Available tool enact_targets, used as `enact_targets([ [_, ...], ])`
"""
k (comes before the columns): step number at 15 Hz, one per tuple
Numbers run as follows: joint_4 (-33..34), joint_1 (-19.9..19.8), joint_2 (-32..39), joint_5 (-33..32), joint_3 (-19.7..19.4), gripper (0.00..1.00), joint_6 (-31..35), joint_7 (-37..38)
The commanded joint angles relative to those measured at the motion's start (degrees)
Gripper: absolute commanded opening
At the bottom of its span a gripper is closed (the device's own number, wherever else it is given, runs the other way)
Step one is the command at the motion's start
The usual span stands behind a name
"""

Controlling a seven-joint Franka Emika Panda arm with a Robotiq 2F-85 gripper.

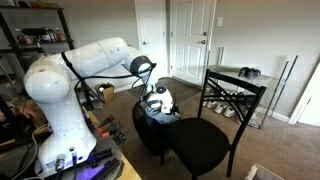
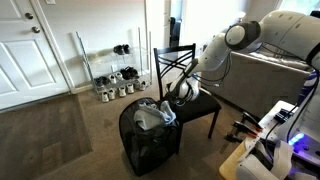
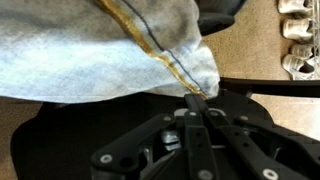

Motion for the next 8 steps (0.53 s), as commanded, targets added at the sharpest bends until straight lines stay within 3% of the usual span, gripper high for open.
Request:
enact_targets([
  [1,-4.50,-1.12,-3.89,0.46,0.54,0.00,2.10,-0.57],
  [2,-5.88,-1.99,-4.16,-0.33,1.28,0.00,2.17,-0.81],
  [4,-5.80,-1.52,-4.15,-0.27,0.63,0.27,1.32,-0.95],
  [8,-2.69,-0.03,-3.45,-0.02,-1.73,0.51,-1.76,-1.10],
])
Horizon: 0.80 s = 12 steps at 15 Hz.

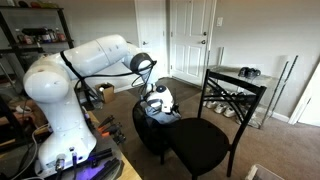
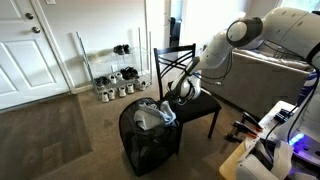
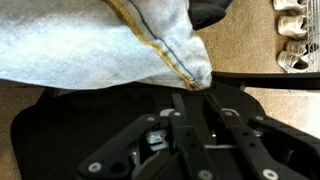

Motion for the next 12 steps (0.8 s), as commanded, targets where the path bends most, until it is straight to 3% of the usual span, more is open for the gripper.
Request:
enact_targets([
  [1,0.83,1.18,-1.20,0.42,-2.36,0.57,-3.52,-1.14],
  [7,8.08,1.82,0.90,-1.39,-4.17,0.96,-14.34,-3.06],
  [12,14.07,4.28,3.91,-2.55,-5.99,1.00,-25.11,-4.18],
])
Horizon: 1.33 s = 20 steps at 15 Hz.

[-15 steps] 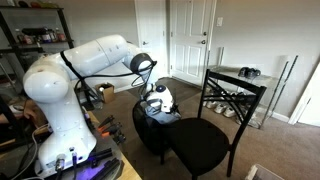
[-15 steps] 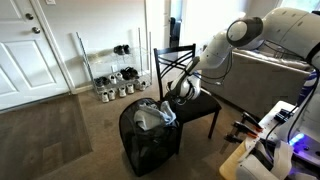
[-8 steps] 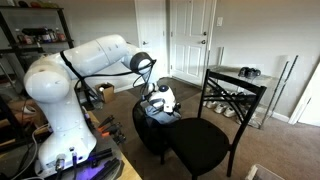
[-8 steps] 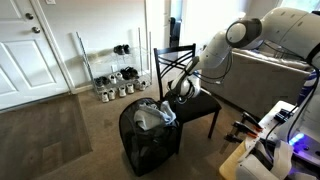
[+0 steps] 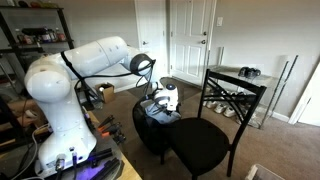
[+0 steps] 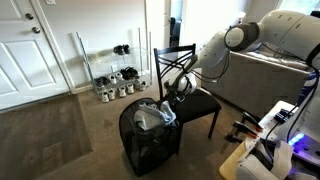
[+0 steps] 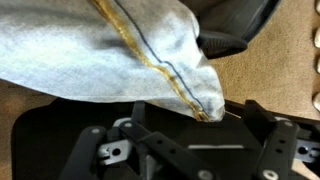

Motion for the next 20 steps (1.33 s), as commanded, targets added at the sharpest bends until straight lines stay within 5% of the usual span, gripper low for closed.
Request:
enact_targets([
  [1,4.47,2.44,2.43,-0.45,-2.13,1.00,-6.29,-1.17],
  [17,20.94,4.45,10.41,-1.44,-8.02,1.00,-22.33,1.97],
  [19,19.18,4.40,9.01,-1.28,-8.17,1.00,-23.09,1.56],
  [20,19.15,4.21,9.00,-1.22,-7.78,0.75,-23.04,0.87],
])
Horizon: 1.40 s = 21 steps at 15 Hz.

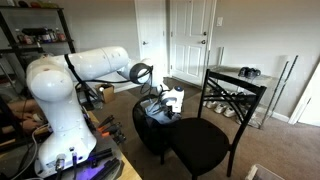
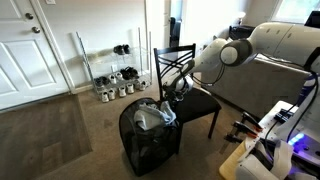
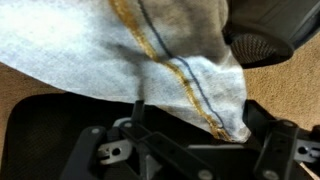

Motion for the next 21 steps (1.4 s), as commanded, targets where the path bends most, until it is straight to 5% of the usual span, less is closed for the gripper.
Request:
enact_targets([
  [1,0.70,-0.06,0.00,-1.08,0.15,0.73,-1.85,0.52],
  [12,0.96,-1.05,0.00,-0.24,1.53,0.02,-0.84,-0.30],
  [21,-0.68,-3.59,-1.10,1.63,4.20,0.00,2.09,-2.59],
])
